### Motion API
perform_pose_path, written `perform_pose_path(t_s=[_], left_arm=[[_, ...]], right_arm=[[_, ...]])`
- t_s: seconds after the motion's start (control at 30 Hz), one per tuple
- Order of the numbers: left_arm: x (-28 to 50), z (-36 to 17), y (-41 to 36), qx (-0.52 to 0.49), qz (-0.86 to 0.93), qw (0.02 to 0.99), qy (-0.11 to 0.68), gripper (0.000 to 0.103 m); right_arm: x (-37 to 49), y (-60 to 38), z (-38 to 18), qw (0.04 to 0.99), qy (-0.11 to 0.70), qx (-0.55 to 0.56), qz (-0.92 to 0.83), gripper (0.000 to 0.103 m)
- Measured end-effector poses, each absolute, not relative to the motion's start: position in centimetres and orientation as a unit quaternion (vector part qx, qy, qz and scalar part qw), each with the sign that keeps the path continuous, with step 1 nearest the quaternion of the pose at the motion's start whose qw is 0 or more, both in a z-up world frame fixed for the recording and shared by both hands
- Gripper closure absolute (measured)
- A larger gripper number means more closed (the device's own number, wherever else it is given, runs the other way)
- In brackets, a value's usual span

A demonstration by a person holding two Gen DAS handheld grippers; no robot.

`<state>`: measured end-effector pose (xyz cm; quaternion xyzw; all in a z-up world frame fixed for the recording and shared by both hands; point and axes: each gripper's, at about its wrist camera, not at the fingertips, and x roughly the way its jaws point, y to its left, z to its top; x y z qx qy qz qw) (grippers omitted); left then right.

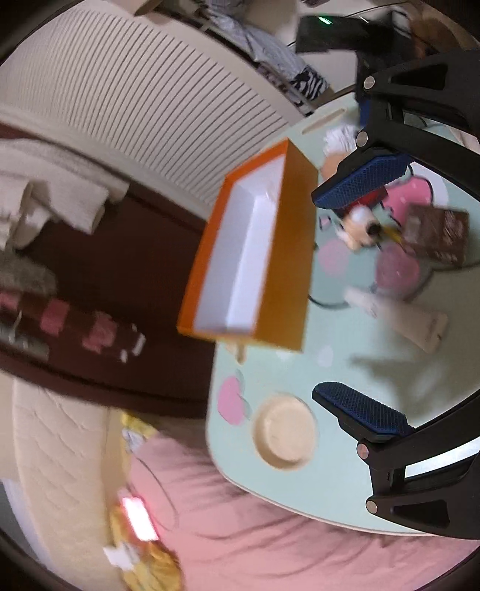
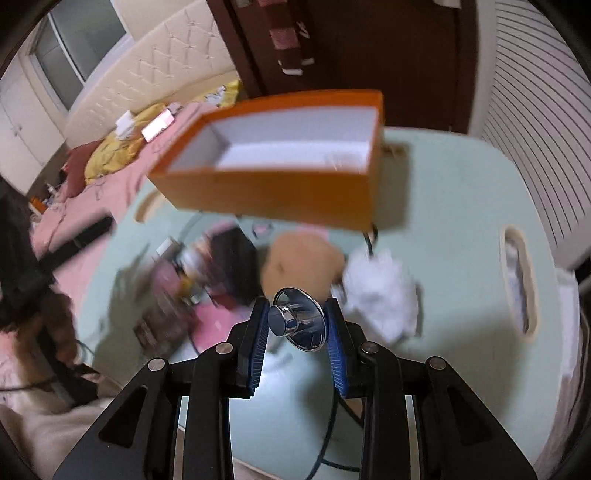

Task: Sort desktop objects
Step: 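Set the metal item by the glass ball with the right gripper while the left reaches into the box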

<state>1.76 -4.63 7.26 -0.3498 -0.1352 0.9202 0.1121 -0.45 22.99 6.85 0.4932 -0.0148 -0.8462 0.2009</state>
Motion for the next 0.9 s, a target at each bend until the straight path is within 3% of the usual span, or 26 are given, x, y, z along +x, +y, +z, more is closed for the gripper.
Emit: perform_pose_path(t_s=[0.2, 0.3, 0.37, 0.43, 0.5, 0.8, 0.83, 0.87, 0.9], left_arm=[[-3.5, 10.9, 0.7, -0.381, 0.9, 0.189, -0.099, 0.009], [-7.0, 12.0, 4.7, -0.404, 0.884, 0.227, -0.058, 0.009], [-9.2, 11.8, 7.5, -0.424, 0.873, 0.239, -0.016, 0.024], [-11.2, 11.1, 9.7, -0.444, 0.86, 0.252, 0.012, 0.043], [-13.3, 9.4, 11.7, -0.479, 0.837, 0.262, 0.028, 0.05], [-16.2, 3.1, 14.2, -0.581, 0.757, 0.293, 0.049, 0.051], [-16.4, 2.5, 13.9, -0.586, 0.754, 0.295, 0.037, 0.053], [-16.3, 2.2, 13.8, -0.582, 0.756, 0.298, 0.037, 0.064], [-16.2, 2.0, 13.8, -0.579, 0.756, 0.303, 0.04, 0.067]], right_arm=[[0.1, 22.6, 5.6, 0.176, 0.01, 0.461, -0.87, 0.068], [0.3, 23.2, 5.7, 0.174, -0.021, 0.43, -0.886, 0.063], [0.9, 24.0, 6.3, 0.179, -0.048, 0.396, -0.899, 0.041], [1.5, 24.8, 6.8, 0.182, -0.074, 0.357, -0.913, 0.031], [2.0, 25.4, 7.2, 0.185, -0.091, 0.331, -0.921, 0.031], [0.7, 27.2, 6.9, 0.216, -0.147, 0.346, -0.901, 0.031], [0.6, 27.2, 7.0, 0.219, -0.151, 0.345, -0.9, 0.031], [0.8, 27.3, 7.1, 0.221, -0.153, 0.344, -0.899, 0.031], [0.9, 27.3, 7.2, 0.223, -0.156, 0.344, -0.899, 0.031]])
